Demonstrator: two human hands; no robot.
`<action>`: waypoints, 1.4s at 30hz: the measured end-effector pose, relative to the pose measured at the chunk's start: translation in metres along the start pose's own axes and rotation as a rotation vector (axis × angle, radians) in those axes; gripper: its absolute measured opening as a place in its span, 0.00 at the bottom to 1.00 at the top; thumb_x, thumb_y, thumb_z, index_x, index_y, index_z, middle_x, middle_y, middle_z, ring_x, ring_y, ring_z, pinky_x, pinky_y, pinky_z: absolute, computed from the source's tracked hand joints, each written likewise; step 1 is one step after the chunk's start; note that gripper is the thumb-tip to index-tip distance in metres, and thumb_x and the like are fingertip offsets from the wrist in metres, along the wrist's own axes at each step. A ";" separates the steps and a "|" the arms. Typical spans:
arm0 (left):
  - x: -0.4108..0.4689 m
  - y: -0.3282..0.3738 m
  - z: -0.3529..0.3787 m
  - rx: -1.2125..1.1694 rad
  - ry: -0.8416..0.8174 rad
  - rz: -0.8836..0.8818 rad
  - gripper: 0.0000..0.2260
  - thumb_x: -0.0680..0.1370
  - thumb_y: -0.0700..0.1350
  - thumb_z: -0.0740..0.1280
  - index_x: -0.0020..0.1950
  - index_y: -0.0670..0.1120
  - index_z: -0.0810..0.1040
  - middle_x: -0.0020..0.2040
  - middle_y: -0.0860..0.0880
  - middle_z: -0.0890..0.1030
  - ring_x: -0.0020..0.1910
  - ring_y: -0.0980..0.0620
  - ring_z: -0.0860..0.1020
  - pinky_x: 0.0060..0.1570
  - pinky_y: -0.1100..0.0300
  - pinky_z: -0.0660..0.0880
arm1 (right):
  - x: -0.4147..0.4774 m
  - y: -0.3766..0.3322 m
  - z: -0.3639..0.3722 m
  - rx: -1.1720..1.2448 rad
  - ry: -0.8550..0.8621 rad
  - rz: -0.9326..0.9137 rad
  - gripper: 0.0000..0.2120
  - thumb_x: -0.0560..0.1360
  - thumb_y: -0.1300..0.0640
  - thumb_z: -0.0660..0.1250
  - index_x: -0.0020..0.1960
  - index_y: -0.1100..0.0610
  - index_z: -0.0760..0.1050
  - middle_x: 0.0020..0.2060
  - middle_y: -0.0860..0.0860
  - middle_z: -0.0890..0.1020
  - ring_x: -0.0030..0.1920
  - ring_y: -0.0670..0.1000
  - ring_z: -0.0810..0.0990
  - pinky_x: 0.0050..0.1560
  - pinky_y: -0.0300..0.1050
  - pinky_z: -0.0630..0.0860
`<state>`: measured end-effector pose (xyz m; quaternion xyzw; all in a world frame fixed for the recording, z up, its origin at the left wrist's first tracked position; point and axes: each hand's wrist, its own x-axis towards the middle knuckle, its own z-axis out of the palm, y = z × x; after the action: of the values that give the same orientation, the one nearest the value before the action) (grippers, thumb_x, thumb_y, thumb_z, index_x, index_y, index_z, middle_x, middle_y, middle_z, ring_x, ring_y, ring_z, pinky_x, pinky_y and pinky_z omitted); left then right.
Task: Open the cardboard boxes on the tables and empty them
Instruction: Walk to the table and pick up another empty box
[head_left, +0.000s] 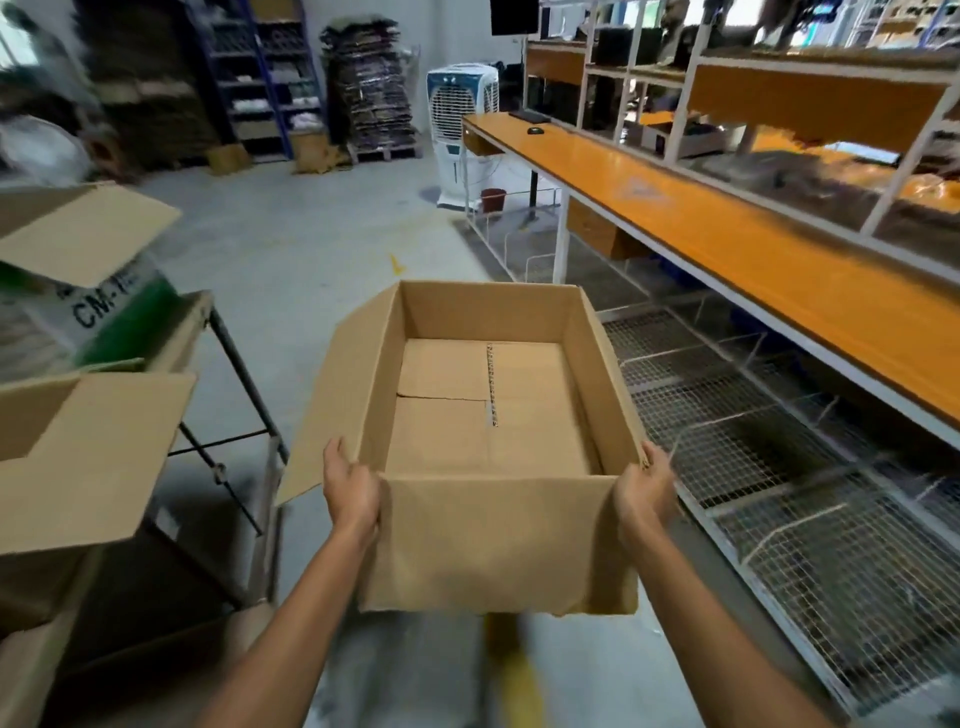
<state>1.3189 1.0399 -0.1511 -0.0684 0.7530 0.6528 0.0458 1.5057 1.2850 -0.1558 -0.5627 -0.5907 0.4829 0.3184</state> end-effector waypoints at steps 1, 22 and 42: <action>0.011 -0.001 0.005 -0.009 0.020 -0.001 0.28 0.78 0.32 0.54 0.79 0.47 0.62 0.75 0.44 0.69 0.72 0.43 0.69 0.72 0.48 0.66 | 0.012 -0.003 0.016 0.000 -0.026 -0.023 0.23 0.81 0.63 0.58 0.73 0.49 0.70 0.67 0.52 0.77 0.60 0.57 0.79 0.62 0.58 0.76; 0.377 0.065 0.187 -0.154 0.317 -0.005 0.29 0.78 0.32 0.56 0.77 0.53 0.64 0.74 0.46 0.70 0.72 0.45 0.70 0.72 0.44 0.68 | 0.301 -0.166 0.407 0.112 -0.258 -0.180 0.24 0.78 0.65 0.60 0.72 0.50 0.73 0.67 0.52 0.78 0.67 0.56 0.76 0.70 0.58 0.71; 0.692 0.162 0.370 -0.086 0.686 -0.047 0.25 0.81 0.35 0.58 0.78 0.48 0.62 0.67 0.49 0.71 0.62 0.51 0.71 0.67 0.53 0.69 | 0.551 -0.354 0.760 -0.058 -0.585 -0.218 0.23 0.80 0.65 0.57 0.72 0.50 0.71 0.64 0.55 0.79 0.62 0.61 0.77 0.64 0.61 0.74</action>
<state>0.6020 1.3989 -0.1555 -0.3031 0.6944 0.6219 -0.1981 0.5896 1.6943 -0.1707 -0.3419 -0.7276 0.5702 0.1689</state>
